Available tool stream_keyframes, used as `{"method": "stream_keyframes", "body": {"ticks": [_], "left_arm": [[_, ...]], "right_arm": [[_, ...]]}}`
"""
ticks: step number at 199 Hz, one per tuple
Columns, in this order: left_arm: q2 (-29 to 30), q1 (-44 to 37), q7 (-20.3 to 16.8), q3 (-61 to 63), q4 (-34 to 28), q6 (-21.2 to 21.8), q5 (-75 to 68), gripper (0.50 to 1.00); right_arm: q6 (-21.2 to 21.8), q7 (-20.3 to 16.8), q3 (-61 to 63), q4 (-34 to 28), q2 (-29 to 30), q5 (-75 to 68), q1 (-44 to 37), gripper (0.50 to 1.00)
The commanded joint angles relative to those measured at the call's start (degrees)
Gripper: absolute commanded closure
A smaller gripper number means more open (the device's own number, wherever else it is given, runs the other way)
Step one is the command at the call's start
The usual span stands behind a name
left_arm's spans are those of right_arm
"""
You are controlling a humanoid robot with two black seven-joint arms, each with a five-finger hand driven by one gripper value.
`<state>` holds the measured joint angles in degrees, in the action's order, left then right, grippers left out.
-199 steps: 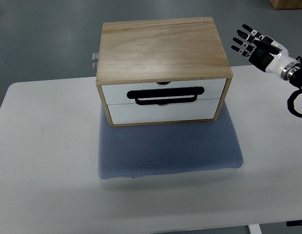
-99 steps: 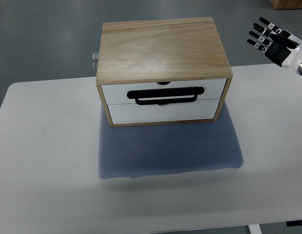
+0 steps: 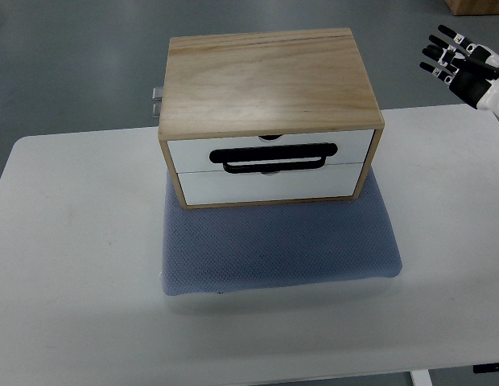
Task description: Open wood drawer with right hand
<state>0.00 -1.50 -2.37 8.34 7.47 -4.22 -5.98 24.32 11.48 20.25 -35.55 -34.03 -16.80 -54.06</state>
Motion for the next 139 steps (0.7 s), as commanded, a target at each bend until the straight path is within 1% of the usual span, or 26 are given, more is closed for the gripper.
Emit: {"method": "stream_keyframes", "body": {"ticks": [1, 25, 43, 51, 56, 58, 69, 71, 80, 112, 139], "left_arm": [[0.0, 0.0, 0.0, 0.01, 0.0, 0.0, 0.01, 0.5], [0.0, 0.0, 0.0, 0.01, 0.0, 0.0, 0.01, 0.5], [0.0, 0.0, 0.0, 0.01, 0.0, 0.0, 0.01, 0.5], [0.0, 0.0, 0.0, 0.01, 0.0, 0.0, 0.01, 0.5], [0.0, 0.0, 0.0, 0.01, 0.0, 0.0, 0.01, 0.5], [0.0, 0.0, 0.0, 0.01, 0.0, 0.0, 0.01, 0.5], [0.0, 0.0, 0.0, 0.01, 0.0, 0.0, 0.01, 0.5], [0.0, 0.0, 0.0, 0.01, 0.0, 0.0, 0.01, 0.5], [0.0, 0.0, 0.0, 0.01, 0.0, 0.0, 0.01, 0.5], [0.0, 0.0, 0.0, 0.01, 0.0, 0.0, 0.01, 0.5], [0.0, 0.0, 0.0, 0.01, 0.0, 0.0, 0.01, 0.5]], "right_arm": [[0.21, 0.03, -0.12, -0.66, 0.02, 0.02, 0.09, 0.548], [0.73, 0.12, -0.83, -1.27, -0.16, 0.98, 0.18, 0.548], [0.82, 0.56, -0.83, -1.27, -0.42, 5.9, 0.09, 0.548], [0.82, 2.14, -0.83, -1.36, -0.86, 9.51, -0.17, 0.548], [0.73, 3.98, -0.91, -1.45, -1.74, 12.31, -0.43, 0.548], [0.73, 3.99, -0.91, -1.45, -1.74, 12.32, -0.44, 0.548], [0.64, 7.94, -0.91, -1.89, -3.85, 17.5, -0.7, 0.548], [0.64, 7.94, -0.91, -1.89, -3.85, 17.51, -0.7, 0.548], [0.12, 10.05, -1.09, -3.73, -5.78, 21.19, -1.49, 0.548], [-0.06, 12.07, -3.55, -9.54, -11.41, 29.72, -3.86, 0.548], [0.03, 15.76, -10.76, -16.22, -17.74, 34.91, -8.26, 0.548]]}}
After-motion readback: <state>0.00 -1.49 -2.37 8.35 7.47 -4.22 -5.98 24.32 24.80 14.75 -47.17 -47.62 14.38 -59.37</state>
